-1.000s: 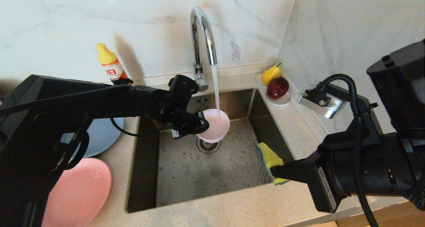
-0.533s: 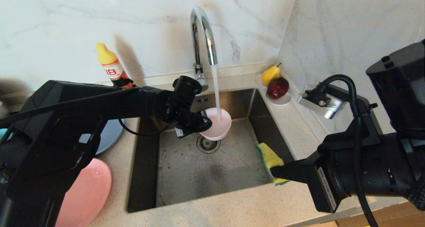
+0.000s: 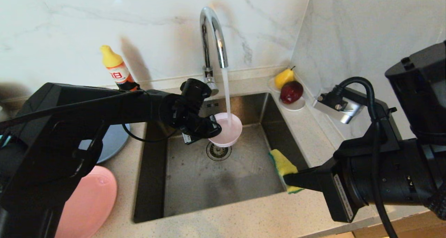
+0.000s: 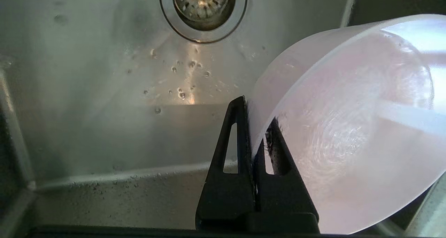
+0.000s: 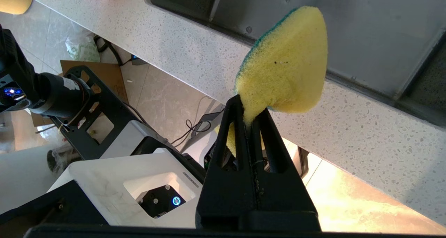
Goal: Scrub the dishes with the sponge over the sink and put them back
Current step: Wash the bowl
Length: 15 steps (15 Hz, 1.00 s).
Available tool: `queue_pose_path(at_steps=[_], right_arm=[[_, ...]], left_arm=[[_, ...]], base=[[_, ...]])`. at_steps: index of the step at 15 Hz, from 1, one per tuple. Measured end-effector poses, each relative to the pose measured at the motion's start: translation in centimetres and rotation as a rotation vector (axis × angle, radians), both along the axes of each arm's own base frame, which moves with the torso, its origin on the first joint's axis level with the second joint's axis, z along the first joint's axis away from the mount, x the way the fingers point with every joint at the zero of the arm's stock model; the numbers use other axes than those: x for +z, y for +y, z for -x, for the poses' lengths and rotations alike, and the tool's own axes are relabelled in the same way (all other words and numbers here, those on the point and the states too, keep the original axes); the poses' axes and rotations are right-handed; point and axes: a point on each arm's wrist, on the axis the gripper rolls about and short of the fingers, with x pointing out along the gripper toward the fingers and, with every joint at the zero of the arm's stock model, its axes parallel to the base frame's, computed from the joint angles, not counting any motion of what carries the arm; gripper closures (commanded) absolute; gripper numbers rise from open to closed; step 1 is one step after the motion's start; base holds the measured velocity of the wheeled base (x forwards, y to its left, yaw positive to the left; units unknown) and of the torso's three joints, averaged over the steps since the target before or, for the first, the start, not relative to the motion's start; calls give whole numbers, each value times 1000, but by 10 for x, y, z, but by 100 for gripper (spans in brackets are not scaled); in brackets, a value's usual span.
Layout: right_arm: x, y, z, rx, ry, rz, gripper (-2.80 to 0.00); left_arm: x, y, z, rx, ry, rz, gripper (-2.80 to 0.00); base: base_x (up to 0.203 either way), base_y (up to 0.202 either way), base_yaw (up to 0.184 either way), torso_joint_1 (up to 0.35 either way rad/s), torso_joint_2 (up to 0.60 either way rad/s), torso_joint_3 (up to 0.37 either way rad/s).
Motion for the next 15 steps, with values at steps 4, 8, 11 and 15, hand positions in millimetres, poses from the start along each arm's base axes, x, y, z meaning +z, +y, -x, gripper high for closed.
queue_pose_path(at_steps=[4,8,11,15], right_arm=[[-1,0,0,-1,2,3,0],[-1,0,0,-5,3,3,0],[-2,0,0,-6,3,5,0],[-2,1,-1,-6,7,6,0]], left_arm=[[1,3,1,60,-33,-68,0],[16,10,9,139,-98,-147,0],[41,20,22,167,-208,-183,0],[62,39,47,175,-414,-300,0]], base=[[0,0,0,0,0,0],[0,0,0,0,0,0],[0,0,0,0,0,0],[0,0,0,0,0,0]])
